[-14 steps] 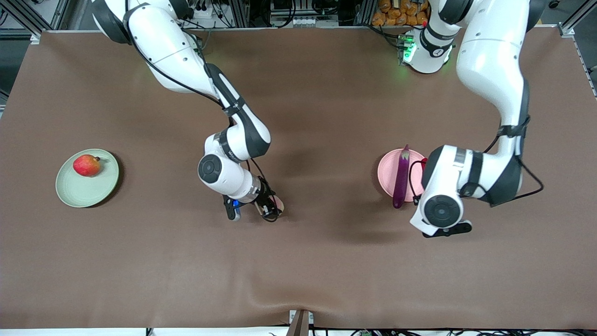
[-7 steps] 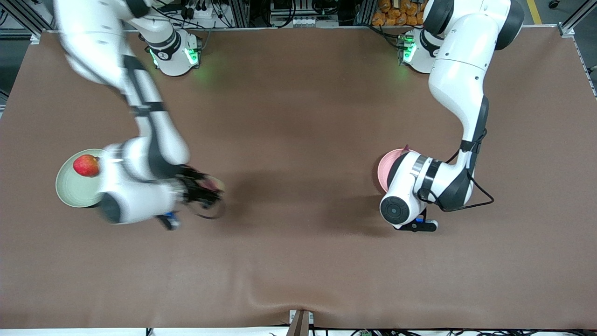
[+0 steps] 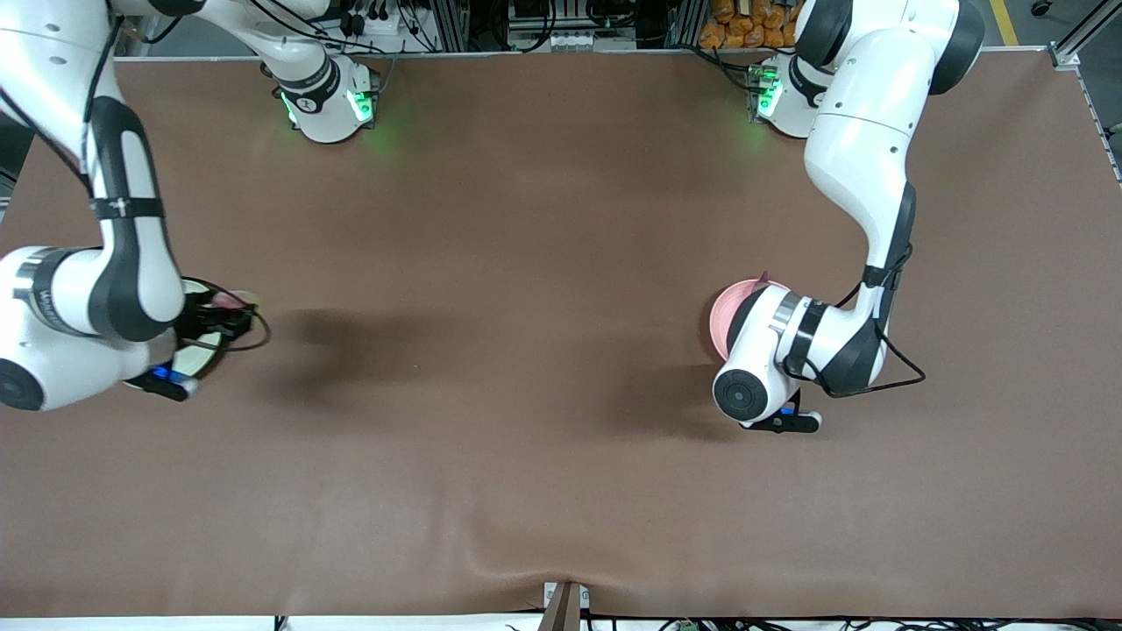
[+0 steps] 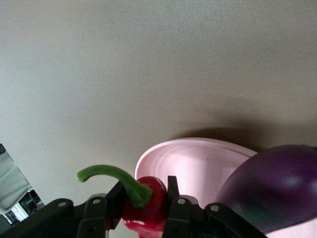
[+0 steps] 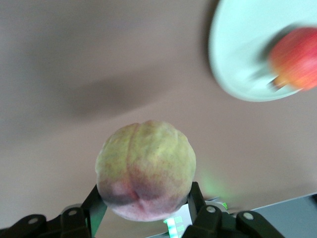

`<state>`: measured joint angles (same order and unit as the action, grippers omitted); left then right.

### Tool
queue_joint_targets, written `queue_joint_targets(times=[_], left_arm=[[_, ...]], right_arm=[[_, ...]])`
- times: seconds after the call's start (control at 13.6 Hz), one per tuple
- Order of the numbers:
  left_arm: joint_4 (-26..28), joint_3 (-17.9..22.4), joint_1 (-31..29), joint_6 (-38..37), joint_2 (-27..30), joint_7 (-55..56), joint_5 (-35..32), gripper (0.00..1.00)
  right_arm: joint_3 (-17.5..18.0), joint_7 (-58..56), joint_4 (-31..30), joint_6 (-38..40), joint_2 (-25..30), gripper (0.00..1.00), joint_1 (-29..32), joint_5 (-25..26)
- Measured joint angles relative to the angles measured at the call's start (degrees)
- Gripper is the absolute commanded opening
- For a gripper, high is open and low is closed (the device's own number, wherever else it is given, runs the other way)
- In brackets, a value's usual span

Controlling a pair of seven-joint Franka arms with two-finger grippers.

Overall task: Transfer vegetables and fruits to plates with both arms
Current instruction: 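Lower the chili onto the pink plate while the right gripper places the peach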

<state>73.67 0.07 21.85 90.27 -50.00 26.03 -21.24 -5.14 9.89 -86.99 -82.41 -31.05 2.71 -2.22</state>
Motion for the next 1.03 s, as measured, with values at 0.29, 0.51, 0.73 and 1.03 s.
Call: queue_joint_targets(times=[0.29, 0.51, 0.73, 1.03], left_arm=[[1.02, -0.17, 0.00, -0.06, -0.08, -0.09, 0.01, 1.00], [0.94, -0.20, -0.09, -0.10, 0.09, -0.12, 0.24, 1.00], [-0.06, -0.15, -0.70, -0.09, 1.81, -0.12, 3.08, 1.00], [-0.81, 0.10, -5.20, -0.30, 10.07, -0.24, 7.11, 1.00]], right_arm=[[-0.03, -13.31, -0.80, -5.64, -0.04, 0.00, 7.07, 4.71], [-0.01, -16.48, -1.34, -9.66, -0.97, 0.66, 8.72, 5.67], [0.00, -17.58, -1.43, -10.99, -2.83, 1.00, 9.84, 5.85], [0.91, -17.73, -0.93, -10.93, -3.09, 1.00, 9.63, 5.77]])
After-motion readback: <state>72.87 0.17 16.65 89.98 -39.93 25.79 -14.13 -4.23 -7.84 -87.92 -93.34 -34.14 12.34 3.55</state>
